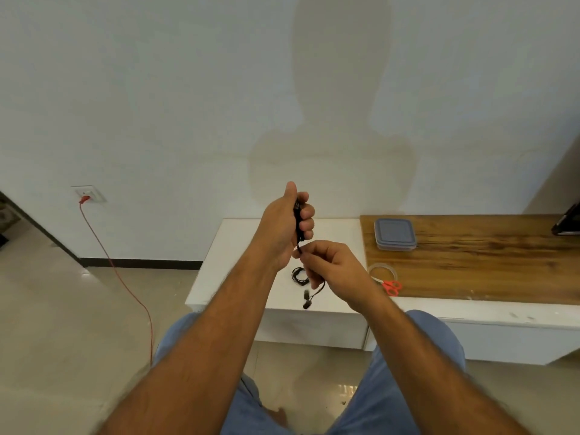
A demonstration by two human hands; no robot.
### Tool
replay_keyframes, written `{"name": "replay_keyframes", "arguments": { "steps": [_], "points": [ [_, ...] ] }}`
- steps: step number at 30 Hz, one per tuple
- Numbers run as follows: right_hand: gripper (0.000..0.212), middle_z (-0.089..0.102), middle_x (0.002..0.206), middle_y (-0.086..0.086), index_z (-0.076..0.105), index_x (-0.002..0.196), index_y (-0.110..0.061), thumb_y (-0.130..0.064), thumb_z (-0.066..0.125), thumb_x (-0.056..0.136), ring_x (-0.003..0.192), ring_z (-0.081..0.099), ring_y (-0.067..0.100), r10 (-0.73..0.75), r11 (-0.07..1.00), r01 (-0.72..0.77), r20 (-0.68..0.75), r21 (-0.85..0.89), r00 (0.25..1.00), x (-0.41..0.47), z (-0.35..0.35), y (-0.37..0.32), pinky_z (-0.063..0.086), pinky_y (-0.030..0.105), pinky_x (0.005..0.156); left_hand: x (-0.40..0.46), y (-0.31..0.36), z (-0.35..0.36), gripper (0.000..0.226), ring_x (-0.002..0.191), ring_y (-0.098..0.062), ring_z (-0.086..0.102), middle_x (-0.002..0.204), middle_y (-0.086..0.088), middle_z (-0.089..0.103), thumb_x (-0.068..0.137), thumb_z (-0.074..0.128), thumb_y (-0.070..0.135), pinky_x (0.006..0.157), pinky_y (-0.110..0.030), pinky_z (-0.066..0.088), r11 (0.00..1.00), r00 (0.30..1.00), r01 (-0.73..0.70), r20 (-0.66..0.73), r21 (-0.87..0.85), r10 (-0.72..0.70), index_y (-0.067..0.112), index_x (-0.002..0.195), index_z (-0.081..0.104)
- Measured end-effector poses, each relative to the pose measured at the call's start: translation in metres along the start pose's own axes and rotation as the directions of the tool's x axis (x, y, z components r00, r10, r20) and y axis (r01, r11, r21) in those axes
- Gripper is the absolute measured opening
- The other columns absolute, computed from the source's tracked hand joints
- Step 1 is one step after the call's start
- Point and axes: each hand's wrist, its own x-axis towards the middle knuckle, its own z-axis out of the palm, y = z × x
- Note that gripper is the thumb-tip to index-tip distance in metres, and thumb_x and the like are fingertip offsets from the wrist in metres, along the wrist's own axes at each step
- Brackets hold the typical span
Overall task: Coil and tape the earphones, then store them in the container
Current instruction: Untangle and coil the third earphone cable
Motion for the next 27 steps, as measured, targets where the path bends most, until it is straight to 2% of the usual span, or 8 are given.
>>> {"name": "replay_keyframes", "arguments": {
  "steps": [3,6,9,11,13,16,23,27],
  "points": [
    [0.014,0.054,0.064,0.009,0.07,0.098,-0.015,-0.014,0.057,0.096,0.053,0.049,0.011,0.01,0.994,-0.006,0.045,-0.106,0.999,-0.003,0.005,-0.008,0.047,0.026,0.055,0.002,-0.004,-0.006,0.04,0.054,-0.011,0.048,0.062,0.003,0.052,0.105,0.029,0.044,0.054,-0.024,0.044,0.993,0.996,-0.064,-0.056,0.1,0.07,0.015,0.092,0.053],
    [0.01,0.052,0.057,-0.007,0.07,0.095,-0.019,-0.018,0.06,0.094,0.047,0.043,0.003,0.002,0.967,0.011,0.048,-0.255,0.999,-0.001,0.003,-0.017,0.04,0.02,0.049,0.005,-0.005,-0.016,0.041,0.057,-0.011,0.06,0.07,-0.002,0.062,0.106,0.027,0.04,0.057,-0.023,0.054,0.941,0.99,-0.112,-0.046,0.32,0.134,0.012,0.096,0.055],
    [0.009,0.05,0.049,-0.017,0.072,0.088,-0.019,-0.02,0.064,0.092,0.047,0.041,0.002,-0.074,0.909,0.073,0.013,-0.411,0.997,0.003,-0.002,-0.028,0.033,0.016,0.051,0.005,-0.007,-0.025,0.042,0.055,-0.005,0.063,0.074,-0.002,0.065,0.106,0.028,0.039,0.053,-0.017,0.052,0.897,0.998,-0.067,0.011,0.437,0.069,0.008,0.098,0.055],
    [0.009,0.056,0.054,-0.019,0.073,0.088,-0.021,-0.021,0.065,0.09,0.05,0.046,0.004,-0.116,0.865,0.098,-0.005,-0.492,0.993,0.006,-0.006,-0.036,0.038,0.02,0.053,0.003,-0.01,-0.031,0.046,0.054,-0.004,0.062,0.075,-0.002,0.062,0.105,0.029,0.04,0.052,-0.017,0.051,0.872,0.999,-0.035,0.053,0.488,0.011,0.005,0.097,0.058],
    [0.006,0.066,0.066,-0.012,0.073,0.084,-0.025,-0.023,0.067,0.086,0.061,0.058,0.01,-0.148,0.845,0.11,-0.033,-0.524,0.988,0.01,-0.011,-0.041,0.051,0.037,0.06,0.002,-0.014,-0.036,0.052,0.057,-0.008,0.063,0.074,-0.003,0.065,0.105,0.028,0.042,0.056,-0.022,0.053,0.858,0.991,-0.023,0.124,0.513,-0.048,0.005,0.094,0.063],
    [0.003,0.071,0.076,-0.001,0.072,0.082,-0.023,-0.02,0.071,0.082,0.074,0.068,0.023,-0.178,0.849,0.124,-0.055,-0.514,0.983,0.017,-0.02,-0.051,0.058,0.042,0.068,-0.002,-0.017,-0.039,0.051,0.052,-0.01,0.053,0.067,-0.001,0.063,0.105,0.028,0.044,0.052,-0.022,0.045,0.877,0.969,0.016,0.208,0.481,-0.132,0.011,0.087,0.063],
    [0.006,0.07,0.077,0.0,0.072,0.088,-0.011,-0.006,0.069,0.087,0.065,0.059,0.004,-0.228,0.885,0.182,-0.057,-0.429,0.972,0.032,-0.02,-0.058,0.051,0.02,0.063,-0.006,-0.017,-0.052,0.045,0.047,-0.009,0.021,0.057,0.006,0.033,0.101,0.033,0.053,0.044,-0.02,0.022,0.94,0.902,0.206,0.318,0.274,-0.29,0.017,0.079,0.049],
    [0.012,0.07,0.077,0.001,0.072,0.087,-0.015,-0.005,0.066,0.089,0.066,0.062,0.013,-0.234,0.94,0.191,-0.128,-0.282,0.964,0.039,-0.011,-0.044,0.053,0.027,0.064,-0.008,-0.018,-0.057,0.046,0.046,-0.007,0.017,0.056,0.008,0.024,0.101,0.034,0.053,0.042,-0.019,0.016,0.95,0.86,0.287,0.403,0.122,-0.312,0.021,0.07,0.043]
  ]
}}
